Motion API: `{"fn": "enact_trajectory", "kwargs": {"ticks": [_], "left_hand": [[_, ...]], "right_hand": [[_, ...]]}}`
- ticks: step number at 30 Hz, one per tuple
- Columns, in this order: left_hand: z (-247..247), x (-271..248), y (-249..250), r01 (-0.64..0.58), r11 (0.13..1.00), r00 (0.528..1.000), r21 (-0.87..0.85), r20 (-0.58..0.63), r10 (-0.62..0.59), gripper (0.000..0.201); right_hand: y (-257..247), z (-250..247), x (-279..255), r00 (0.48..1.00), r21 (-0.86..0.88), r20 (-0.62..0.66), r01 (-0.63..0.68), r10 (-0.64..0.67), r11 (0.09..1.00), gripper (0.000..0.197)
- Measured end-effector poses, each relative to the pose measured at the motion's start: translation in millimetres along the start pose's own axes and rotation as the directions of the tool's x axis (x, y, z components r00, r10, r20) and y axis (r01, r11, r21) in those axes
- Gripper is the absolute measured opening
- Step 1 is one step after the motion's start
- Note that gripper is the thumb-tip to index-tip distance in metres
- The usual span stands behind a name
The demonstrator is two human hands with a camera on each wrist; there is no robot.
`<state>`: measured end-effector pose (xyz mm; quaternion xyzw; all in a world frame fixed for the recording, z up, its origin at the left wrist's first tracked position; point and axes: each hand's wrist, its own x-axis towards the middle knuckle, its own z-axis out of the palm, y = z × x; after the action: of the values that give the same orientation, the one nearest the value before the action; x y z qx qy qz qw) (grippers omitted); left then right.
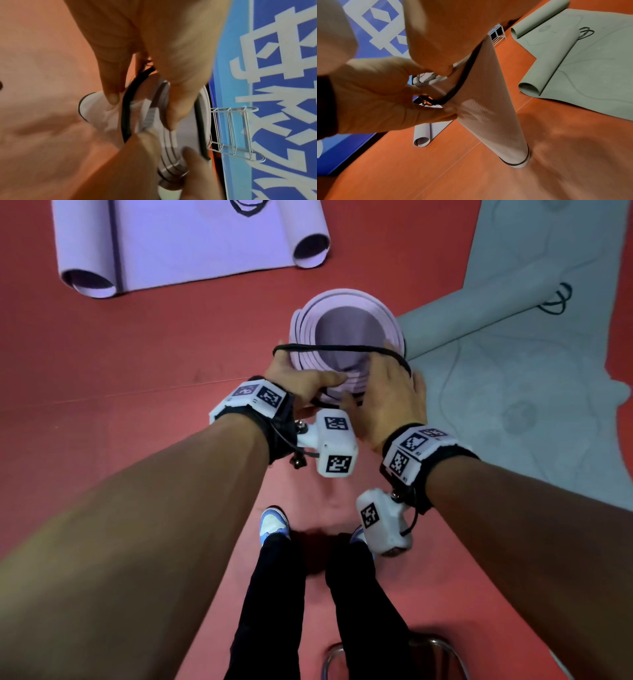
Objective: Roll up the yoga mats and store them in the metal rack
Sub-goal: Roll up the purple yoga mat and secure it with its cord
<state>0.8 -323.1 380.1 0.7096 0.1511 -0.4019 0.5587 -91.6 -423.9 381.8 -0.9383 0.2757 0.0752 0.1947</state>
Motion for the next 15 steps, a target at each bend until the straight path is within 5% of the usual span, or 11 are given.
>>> {"fn": "enact_trajectory", "kwargs": {"ticks": [2,6,11,13,15], "left_hand": [[3.3,-2.5,5.4,0.001,1.000,0.999,-0.004,-0.052,-0.002,0.054],[3.7,-1.8,6.7,0.003,0.997,0.996,0.074,-0.093,0.004,0.089],[-2.1,11.2,0.2,0.001,0.958,0.978,0.286,-0.202,0.059,0.121],[-3.8,18.4,-2.6,0.020,0.920,0.972,0.392,-0.221,0.074,0.121],[-6.4,16.9,0.7,0.042,0.910,0.972,0.413,-0.226,0.058,0.095]], "right_hand": [[0.0,0.4,-0.8,0.997,0.083,0.053,0.046,-0.051,0.995,0.058],[0.6,-9.7,-2.8,0.986,0.289,0.143,0.039,-0.083,0.957,0.052],[-5.3,-13.1,2.0,0.979,-0.117,0.129,0.173,-0.157,0.978,0.051],[-9.0,-7.2,3.0,0.983,-0.115,0.106,0.164,-0.152,0.980,0.041],[-10.9,-3.5,3.7,0.995,0.008,0.058,0.082,-0.083,0.997,0.027]]}}
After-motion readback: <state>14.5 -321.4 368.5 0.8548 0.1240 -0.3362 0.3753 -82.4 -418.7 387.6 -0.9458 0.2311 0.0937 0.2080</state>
